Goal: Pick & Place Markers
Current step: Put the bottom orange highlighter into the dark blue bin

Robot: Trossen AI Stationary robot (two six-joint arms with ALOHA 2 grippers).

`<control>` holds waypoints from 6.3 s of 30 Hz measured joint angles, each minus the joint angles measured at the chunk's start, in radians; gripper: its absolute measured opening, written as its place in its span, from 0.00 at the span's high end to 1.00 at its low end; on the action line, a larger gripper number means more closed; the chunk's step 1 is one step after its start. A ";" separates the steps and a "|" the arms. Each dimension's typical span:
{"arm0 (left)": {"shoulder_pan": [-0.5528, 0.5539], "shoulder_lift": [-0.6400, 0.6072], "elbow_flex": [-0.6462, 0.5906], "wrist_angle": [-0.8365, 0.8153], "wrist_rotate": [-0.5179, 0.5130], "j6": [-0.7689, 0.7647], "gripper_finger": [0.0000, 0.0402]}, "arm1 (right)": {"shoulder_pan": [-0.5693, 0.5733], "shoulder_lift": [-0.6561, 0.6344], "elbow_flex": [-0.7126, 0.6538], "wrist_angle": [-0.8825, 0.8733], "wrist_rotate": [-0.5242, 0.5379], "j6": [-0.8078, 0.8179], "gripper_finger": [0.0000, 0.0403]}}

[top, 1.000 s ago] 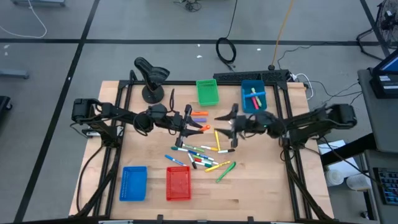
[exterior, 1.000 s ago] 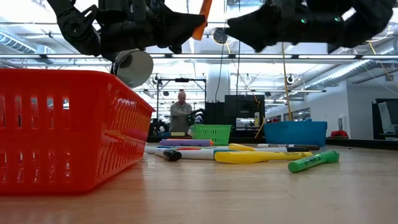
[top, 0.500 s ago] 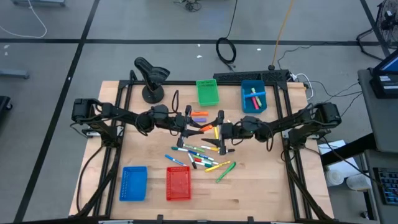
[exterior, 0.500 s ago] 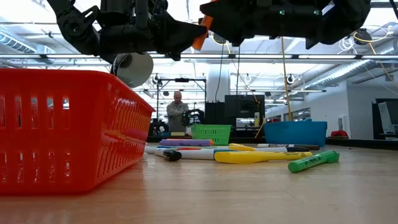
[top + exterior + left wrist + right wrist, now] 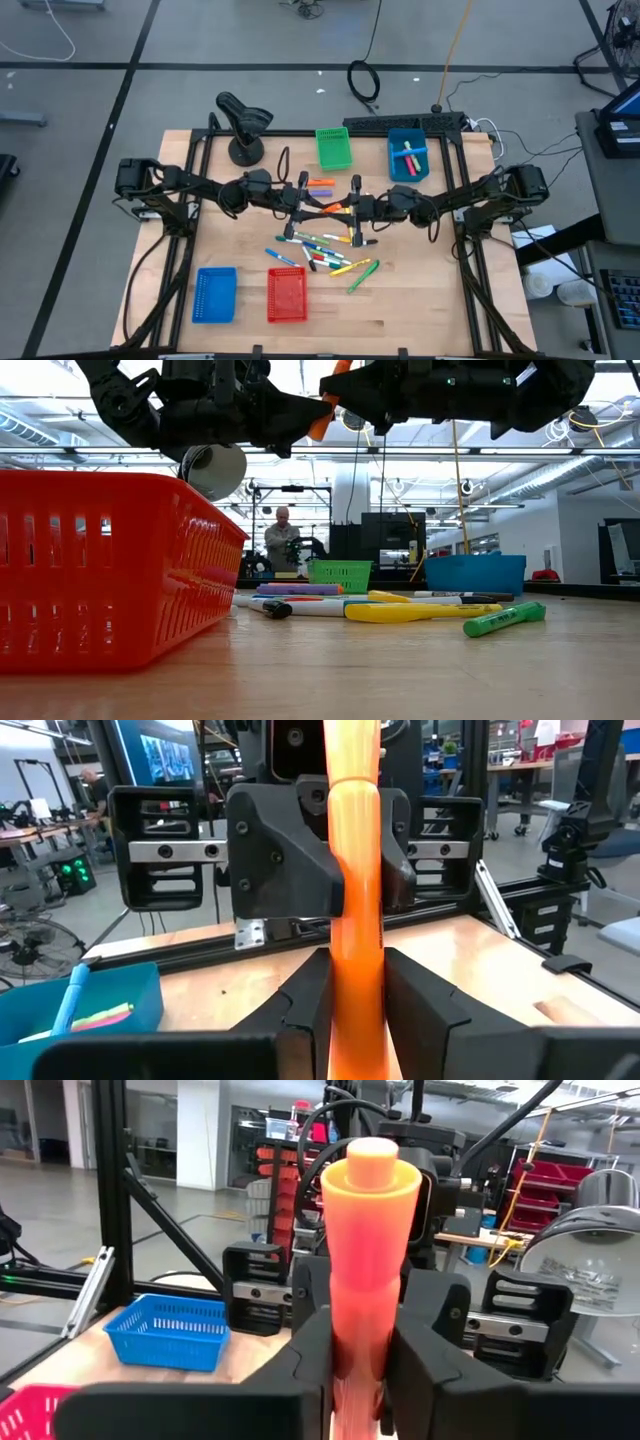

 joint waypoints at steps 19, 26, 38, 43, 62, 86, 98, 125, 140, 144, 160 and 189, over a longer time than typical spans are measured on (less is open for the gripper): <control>0.000 0.000 0.000 -0.009 0.001 -0.004 0.80 | 0.000 0.000 0.000 -0.006 -0.004 0.001 0.88; 0.000 0.000 0.000 -0.010 0.000 -0.003 0.80 | 0.001 0.000 0.000 -0.013 0.005 -0.009 0.88; 0.001 0.000 0.000 -0.017 -0.060 -0.168 0.50 | 0.001 -0.002 0.000 -0.021 0.015 -0.015 0.88; -0.008 0.000 0.000 -0.009 -0.064 -0.152 0.35 | 0.003 -0.001 0.000 -0.031 0.010 -0.015 0.88; -0.036 -0.067 0.001 -0.048 -0.080 -0.069 0.27 | -0.009 -0.024 -0.001 -0.113 0.015 0.012 0.88; -0.109 -0.318 0.004 -0.579 -0.584 0.052 0.27 | -0.183 -0.320 -0.062 -0.655 0.305 0.042 0.88; -0.109 -0.318 0.003 -0.579 -0.586 0.050 0.27 | -0.415 -0.533 -0.291 -0.648 0.574 0.075 0.88; -0.109 -0.318 0.003 -0.578 -0.585 0.048 0.27 | -0.772 -0.438 -0.529 -0.301 0.642 0.127 0.88; -0.109 -0.318 0.003 -0.578 -0.585 0.048 0.27 | -0.809 -0.245 -0.529 0.121 0.592 -0.064 0.86; -0.109 -0.318 0.003 -0.578 -0.585 0.048 0.27 | -0.850 -0.195 -0.529 0.176 0.589 -0.076 0.86; -0.109 -0.318 0.003 -0.579 -0.584 0.039 0.27 | -0.813 -0.189 -0.528 0.143 0.458 0.064 0.86; -0.109 -0.318 0.003 -0.630 -0.584 0.006 0.27 | -0.741 -0.277 -0.528 0.053 0.430 0.168 0.44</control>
